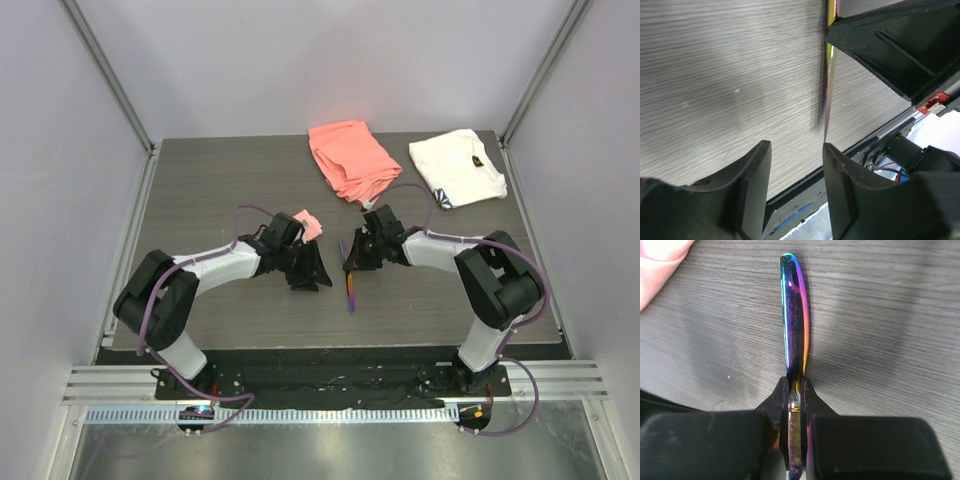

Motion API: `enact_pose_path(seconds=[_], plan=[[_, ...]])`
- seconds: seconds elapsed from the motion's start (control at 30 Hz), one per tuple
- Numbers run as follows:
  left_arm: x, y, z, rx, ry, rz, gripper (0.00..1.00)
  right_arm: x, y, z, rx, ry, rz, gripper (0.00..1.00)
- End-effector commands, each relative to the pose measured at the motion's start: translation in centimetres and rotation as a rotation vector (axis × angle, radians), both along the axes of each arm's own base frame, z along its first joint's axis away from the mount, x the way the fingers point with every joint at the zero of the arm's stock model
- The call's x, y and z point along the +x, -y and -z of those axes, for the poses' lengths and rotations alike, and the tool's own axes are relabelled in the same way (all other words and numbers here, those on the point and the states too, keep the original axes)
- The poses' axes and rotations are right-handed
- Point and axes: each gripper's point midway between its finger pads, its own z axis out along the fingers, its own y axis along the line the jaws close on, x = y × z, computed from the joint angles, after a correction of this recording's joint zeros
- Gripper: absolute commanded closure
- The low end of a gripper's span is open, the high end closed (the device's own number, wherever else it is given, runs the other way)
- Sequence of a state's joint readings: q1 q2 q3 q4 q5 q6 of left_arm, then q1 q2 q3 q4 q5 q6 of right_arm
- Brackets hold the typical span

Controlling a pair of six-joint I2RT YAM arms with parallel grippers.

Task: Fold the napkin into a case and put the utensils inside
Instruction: Pick up the knife from the center of the board.

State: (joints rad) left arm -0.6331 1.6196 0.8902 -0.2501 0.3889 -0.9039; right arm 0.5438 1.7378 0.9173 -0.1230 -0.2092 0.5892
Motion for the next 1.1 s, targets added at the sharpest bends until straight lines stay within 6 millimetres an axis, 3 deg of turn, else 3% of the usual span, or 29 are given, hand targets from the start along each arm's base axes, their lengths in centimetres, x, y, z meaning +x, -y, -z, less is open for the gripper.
enact_pose_path(seconds=[0.0,0.07,0.13,0.33,0.53,0.67,0.8,0.93,1.07], plan=[[1.6,3.6,-1.9,-0.091,0.067,0.037,0.49,-0.3,-0.1,-0.7,0.086,-0.025,0.036,0.99],[1.7,4.8,-2.1,-0.129,0.057,0.038,0.47,-0.4,-0.4,-0.8,0.119,-0.032,0.039,0.99],[1.6,5.3,-0.1,-0.098,0.003,0.019,0.47,-0.3,-0.4,-0.8,0.166,-0.065,0.075,0.99],[0.9,5.4,2.6,-0.035,-0.046,0.005,0.51,-0.1,-0.4,-0.9,0.216,-0.079,0.106,0.99],[0.7,7.0,3.4,-0.024,-0.062,0.029,0.53,-0.2,-0.5,-0.8,0.260,-0.105,0.139,0.99],[0.8,6.9,5.0,0.026,-0.084,0.025,0.57,-0.3,-0.6,-1.0,0.303,-0.117,0.160,0.99],[0.8,6.8,5.8,0.048,-0.092,0.027,0.70,-0.5,-0.9,-1.1,0.343,-0.138,0.172,0.99],[1.6,5.9,6.2,0.121,-0.067,0.017,0.93,-0.7,-0.9,-1.1,0.357,-0.150,0.180,0.99],[1.9,6.0,6.5,0.137,-0.066,0.017,1.00,-1.1,-1.0,-1.1,0.372,-0.160,0.182,0.99]])
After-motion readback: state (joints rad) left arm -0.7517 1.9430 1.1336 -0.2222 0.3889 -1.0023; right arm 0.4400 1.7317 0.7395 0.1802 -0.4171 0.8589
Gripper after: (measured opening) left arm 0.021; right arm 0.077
